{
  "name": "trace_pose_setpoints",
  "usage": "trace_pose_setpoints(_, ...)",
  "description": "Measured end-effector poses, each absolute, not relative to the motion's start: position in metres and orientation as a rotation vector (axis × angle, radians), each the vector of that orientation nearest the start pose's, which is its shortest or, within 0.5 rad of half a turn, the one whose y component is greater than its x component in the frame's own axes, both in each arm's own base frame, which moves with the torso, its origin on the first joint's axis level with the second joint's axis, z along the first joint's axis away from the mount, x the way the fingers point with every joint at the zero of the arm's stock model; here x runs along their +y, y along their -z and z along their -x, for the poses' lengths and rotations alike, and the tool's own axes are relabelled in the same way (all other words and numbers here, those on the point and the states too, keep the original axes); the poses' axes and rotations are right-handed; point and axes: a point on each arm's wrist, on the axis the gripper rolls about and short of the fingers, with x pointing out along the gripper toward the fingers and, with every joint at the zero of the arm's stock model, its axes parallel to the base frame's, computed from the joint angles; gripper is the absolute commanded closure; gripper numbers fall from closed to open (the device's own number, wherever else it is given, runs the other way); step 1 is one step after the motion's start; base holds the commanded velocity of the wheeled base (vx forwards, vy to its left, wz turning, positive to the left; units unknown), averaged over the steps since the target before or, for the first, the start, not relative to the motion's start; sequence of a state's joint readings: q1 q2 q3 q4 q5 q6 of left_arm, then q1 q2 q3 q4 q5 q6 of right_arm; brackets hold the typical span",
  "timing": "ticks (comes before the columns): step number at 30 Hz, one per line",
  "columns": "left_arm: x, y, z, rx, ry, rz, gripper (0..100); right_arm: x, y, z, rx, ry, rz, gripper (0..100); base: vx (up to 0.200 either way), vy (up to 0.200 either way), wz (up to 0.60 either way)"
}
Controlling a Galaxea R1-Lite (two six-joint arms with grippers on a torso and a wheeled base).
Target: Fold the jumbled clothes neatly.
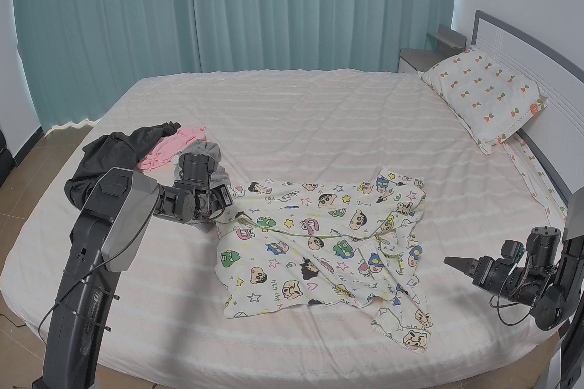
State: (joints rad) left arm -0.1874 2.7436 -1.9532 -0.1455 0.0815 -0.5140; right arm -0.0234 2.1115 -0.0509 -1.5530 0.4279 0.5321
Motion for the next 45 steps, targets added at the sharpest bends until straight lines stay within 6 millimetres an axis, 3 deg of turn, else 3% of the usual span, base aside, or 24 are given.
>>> trace_pose_setpoints(7,-0.101,0.009,-0.52,0.666,-0.068,0.44,0,0.004,-0.017,-0.237,0.576,-0.257,-0.636,0,0.0,0.0,0.0)
trace_pose_setpoints(14,-0.087,-0.02,-0.496,0.715,-0.067,0.527,0,0.003,-0.013,-0.276,0.498,-0.254,-0.647,0,0.0,0.0,0.0)
trace_pose_setpoints(23,-0.081,-0.045,-0.43,0.792,-0.017,0.657,0,0.003,0.004,-0.334,0.596,-0.206,-0.667,0,0.0,0.0,0.0)
trace_pose_setpoints(35,-0.102,-0.047,-0.328,0.742,0.027,0.847,0,0.014,0.013,-0.416,0.766,-0.164,-0.677,0,0.0,0.0,0.0)
trace_pose_setpoints(39,-0.102,-0.047,-0.312,0.723,0.026,0.904,0,0.02,0.025,-0.428,0.821,-0.156,-0.671,0,0.0,0.0,0.0)
trace_pose_setpoints(45,-0.102,-0.042,-0.304,0.662,0.067,0.93,0,0.031,0.039,-0.43,0.854,-0.168,-0.639,0,0.0,0.0,0.0)
